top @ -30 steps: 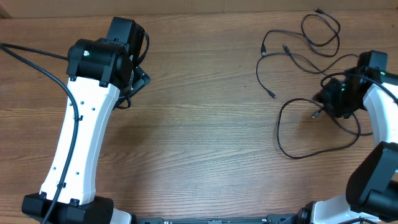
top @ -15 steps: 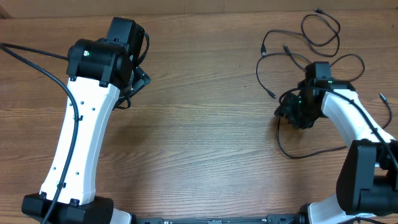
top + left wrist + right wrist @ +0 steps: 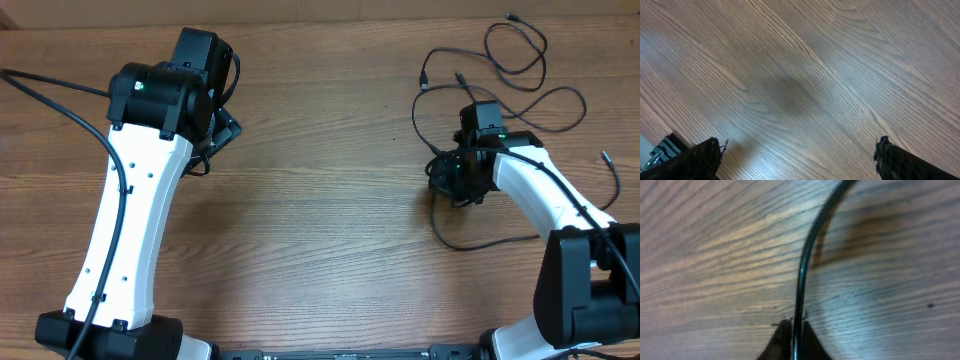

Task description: Untangle cables

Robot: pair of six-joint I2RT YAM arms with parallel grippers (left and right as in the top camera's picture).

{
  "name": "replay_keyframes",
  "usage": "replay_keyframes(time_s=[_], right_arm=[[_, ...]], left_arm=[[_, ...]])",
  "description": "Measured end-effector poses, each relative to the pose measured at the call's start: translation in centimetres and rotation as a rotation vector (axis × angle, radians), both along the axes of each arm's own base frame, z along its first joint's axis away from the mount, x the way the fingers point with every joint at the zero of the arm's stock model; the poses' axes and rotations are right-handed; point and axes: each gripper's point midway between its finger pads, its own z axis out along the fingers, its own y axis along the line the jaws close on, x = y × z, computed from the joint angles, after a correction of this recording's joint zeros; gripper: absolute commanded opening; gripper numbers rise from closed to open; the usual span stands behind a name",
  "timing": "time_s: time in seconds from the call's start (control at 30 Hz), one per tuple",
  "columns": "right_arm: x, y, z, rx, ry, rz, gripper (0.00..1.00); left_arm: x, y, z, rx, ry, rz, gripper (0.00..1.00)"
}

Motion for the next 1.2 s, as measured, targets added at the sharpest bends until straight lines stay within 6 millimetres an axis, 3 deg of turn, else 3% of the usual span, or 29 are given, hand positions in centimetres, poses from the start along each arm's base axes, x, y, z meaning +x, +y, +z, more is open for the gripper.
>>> replay_keyframes(time_s=[0.23, 0.5, 0.53, 0.6, 0.77, 0.83, 0.9, 0.93, 1.07, 1.2], right_arm=[[0.0, 0.1, 0.0, 0.006, 0.0, -0.001, 0.04], [1.0, 2.1, 0.6, 0.081, -0.047, 0.034, 0.04], [1.0, 2.4, 0.6, 0.086, -0.049, 0.042, 0.07], [1.0, 2.9, 0.7, 0.091, -0.056, 0.062, 0.25], [0.1, 2.6, 0.6, 0.088, -0.014, 0.049, 0.31], [-0.5, 1.8, 1.1, 0.08, 0.029, 0.024, 0.38], [0.0, 0.5, 2.5, 0.059, 0.042, -0.011, 0.71], [0.3, -0.1, 3.3, 0.044, 0.039, -0.027, 1.0], [3.0, -4.2, 7.3, -0.068, -0.036, -0.104, 1.0], [3.5, -8.7, 8.2, -0.183, -0.054, -0.199, 1.0]], left_arm=[[0.0, 0.0, 0.0, 0.003, 0.004, -0.008, 1.0], [0.1, 0.0, 0.0, 0.002, 0.0, -0.009, 0.99], [0.1, 0.0, 0.0, 0.002, 0.0, -0.009, 1.0], [0.0, -0.1, 0.0, -0.004, 0.001, -0.01, 1.0], [0.1, -0.3, -0.1, -0.013, 0.002, -0.012, 1.0], [0.1, -0.3, -0.1, -0.013, 0.002, -0.012, 1.0], [0.1, -0.3, -0.1, -0.013, 0.001, -0.012, 0.99], [0.1, -0.3, -0.1, -0.014, 0.001, -0.012, 1.0], [0.1, -0.3, -0.1, -0.014, 0.001, -0.012, 1.0], [0.1, -0.3, -0.1, -0.016, 0.002, -0.012, 1.0]])
